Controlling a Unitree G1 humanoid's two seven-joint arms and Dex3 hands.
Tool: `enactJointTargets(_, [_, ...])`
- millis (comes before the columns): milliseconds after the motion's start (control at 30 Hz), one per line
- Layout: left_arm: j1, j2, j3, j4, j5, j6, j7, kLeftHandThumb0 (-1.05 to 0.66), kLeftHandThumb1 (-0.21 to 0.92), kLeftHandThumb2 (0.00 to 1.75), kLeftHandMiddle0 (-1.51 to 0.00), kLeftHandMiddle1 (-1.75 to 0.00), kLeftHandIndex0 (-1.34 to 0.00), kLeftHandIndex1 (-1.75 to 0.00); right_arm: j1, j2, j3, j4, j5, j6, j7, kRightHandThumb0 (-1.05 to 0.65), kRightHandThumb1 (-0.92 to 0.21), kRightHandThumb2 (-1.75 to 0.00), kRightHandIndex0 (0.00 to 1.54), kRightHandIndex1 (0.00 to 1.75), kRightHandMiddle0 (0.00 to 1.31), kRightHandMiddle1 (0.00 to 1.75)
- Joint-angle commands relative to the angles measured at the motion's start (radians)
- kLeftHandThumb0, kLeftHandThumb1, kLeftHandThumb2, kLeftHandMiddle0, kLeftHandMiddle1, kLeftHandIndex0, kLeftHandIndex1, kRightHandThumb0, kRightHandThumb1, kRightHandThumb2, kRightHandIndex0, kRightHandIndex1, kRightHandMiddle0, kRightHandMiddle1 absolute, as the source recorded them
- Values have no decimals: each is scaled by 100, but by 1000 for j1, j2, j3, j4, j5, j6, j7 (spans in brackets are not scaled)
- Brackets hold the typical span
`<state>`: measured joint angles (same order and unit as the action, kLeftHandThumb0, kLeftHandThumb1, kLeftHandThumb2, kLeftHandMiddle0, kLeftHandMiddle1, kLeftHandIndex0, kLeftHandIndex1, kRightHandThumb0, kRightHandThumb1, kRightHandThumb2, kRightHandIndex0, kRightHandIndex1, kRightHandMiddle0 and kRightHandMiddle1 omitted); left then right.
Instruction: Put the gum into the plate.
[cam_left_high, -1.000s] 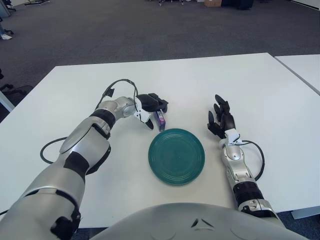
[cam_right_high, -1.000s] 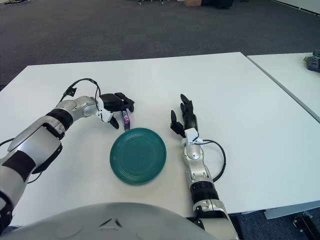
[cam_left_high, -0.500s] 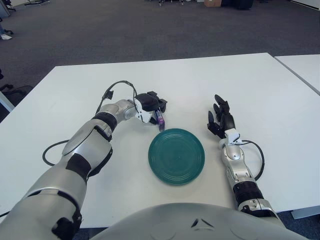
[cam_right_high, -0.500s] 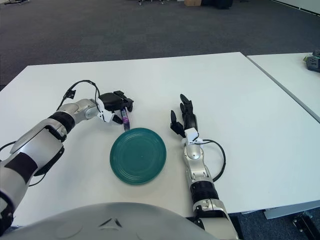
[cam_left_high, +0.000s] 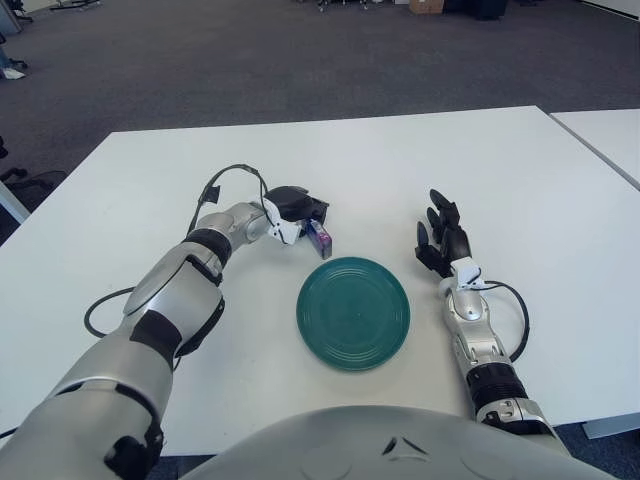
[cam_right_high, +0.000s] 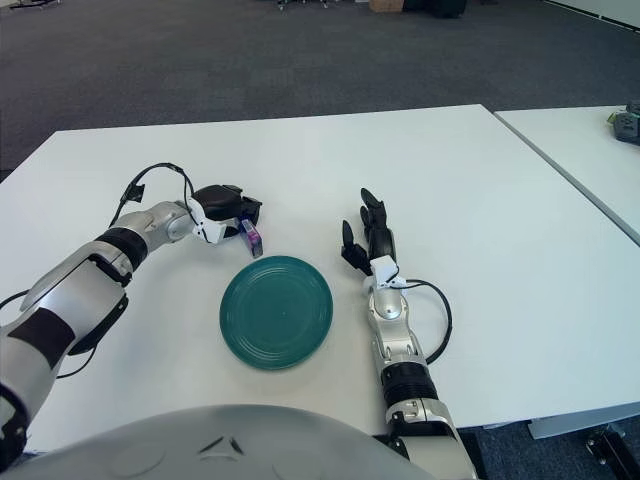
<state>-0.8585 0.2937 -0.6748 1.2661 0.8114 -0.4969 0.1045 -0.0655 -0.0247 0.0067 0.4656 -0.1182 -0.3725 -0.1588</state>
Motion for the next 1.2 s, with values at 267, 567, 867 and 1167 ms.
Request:
enactJointTargets(267, [3, 26, 27, -9, -27, -32, -14, -1, 35, 118, -56, -161, -56, -159, 40, 14, -1, 49, 1, 50, -4, -59, -92, -69, 21, 0, 0, 39])
enactJointTargets(567, [10, 33, 66, -19, -68, -50, -44, -1, 33, 120, -58, -160, -58, -158, 42, 14, 0, 47, 1, 49, -2, -59, -92, -69, 20, 0, 0, 39])
enactJointTargets(867, [15, 66, 132, -48, -132, -78, -46, -1, 32, 118, -60, -158, -60, -155, 45, 16, 5, 39, -5, 53, -5, -58, -92, -71, 20, 0, 0, 39])
enactJointTargets(1167, [23, 112, 213, -119, -198, -93, -37, -1, 32, 116, -63, -154, -63, -151, 45, 19, 6, 40, -10, 61, -11, -57, -92, -72, 20, 0, 0, 42])
